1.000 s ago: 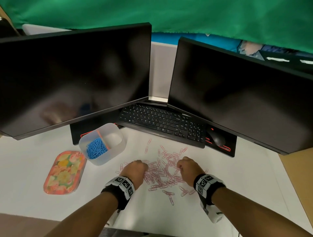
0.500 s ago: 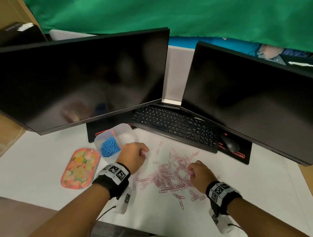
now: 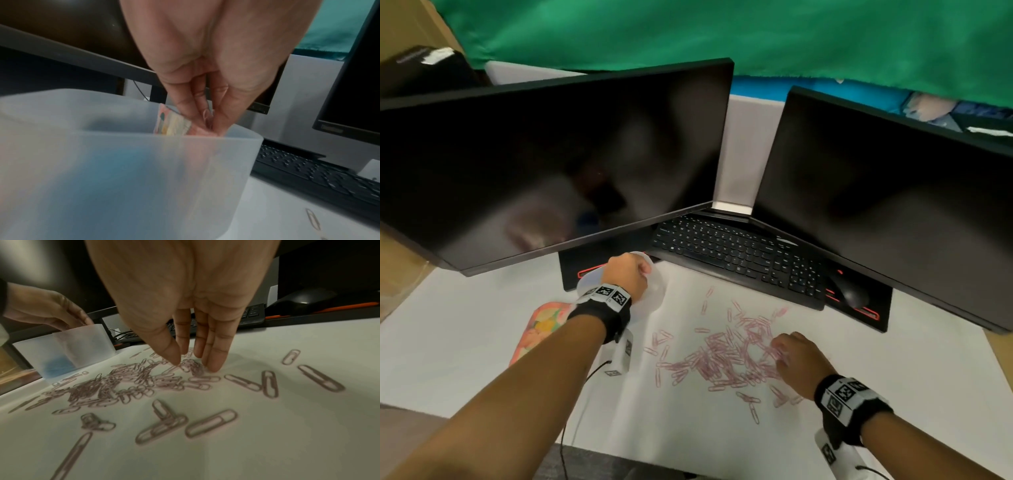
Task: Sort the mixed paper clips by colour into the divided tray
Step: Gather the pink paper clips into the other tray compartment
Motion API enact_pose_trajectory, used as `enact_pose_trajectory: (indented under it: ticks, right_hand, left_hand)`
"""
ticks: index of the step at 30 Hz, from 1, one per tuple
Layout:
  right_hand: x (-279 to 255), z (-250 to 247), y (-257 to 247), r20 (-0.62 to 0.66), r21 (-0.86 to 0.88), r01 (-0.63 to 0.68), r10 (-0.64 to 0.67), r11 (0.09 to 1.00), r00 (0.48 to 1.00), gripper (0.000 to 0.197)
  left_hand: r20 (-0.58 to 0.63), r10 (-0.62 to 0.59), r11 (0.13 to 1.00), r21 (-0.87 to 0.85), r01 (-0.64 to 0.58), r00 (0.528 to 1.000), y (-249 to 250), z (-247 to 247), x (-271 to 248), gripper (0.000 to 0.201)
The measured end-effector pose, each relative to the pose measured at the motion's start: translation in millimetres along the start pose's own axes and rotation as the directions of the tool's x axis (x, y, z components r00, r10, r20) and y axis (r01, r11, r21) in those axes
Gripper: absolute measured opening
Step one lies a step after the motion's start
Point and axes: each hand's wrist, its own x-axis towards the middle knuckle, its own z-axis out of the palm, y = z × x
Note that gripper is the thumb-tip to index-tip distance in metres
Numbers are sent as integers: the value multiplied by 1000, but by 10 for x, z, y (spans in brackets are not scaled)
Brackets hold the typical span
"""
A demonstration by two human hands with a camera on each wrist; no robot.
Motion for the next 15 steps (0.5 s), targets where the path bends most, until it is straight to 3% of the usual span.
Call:
enact_pose_trajectory:
  ticks: [2, 4, 6, 8, 11, 13, 15]
  right_hand:
    - [-60, -26, 6, 20, -2, -24, 24, 1000, 1000, 33]
    - [-132, -46, 45, 31, -9, -61, 61, 998, 998, 36]
    - [-215, -50, 112, 43, -7, -121, 121, 993, 992, 45]
    - [-311, -28, 187, 62, 1, -202, 202, 979, 978, 61]
    - [-422, 4, 265, 42, -35, -297, 299, 954, 953, 82]
    - [-444, -5, 293, -2, -39, -358, 358, 933, 934, 87]
    - [-436, -47, 328, -41, -14, -425, 424, 905, 905, 89]
  left_hand:
    - [27, 3, 999, 50, -5, 1000, 25, 10, 23, 12]
    - [28, 45, 998, 52, -46, 999, 74, 13, 11, 17]
    - [-26, 126, 992, 7, -126, 992, 139, 1, -98, 14]
    - [-3, 229, 973, -2, -229, 973, 179, 58, -289, 8]
    - [257, 253, 959, 59, -276, 933, 117, 302, -624, 25]
    - [425, 146, 957, 167, -236, 893, 2, 480, -771, 53]
    - [514, 36, 943, 267, -200, 857, -133, 633, -842, 76]
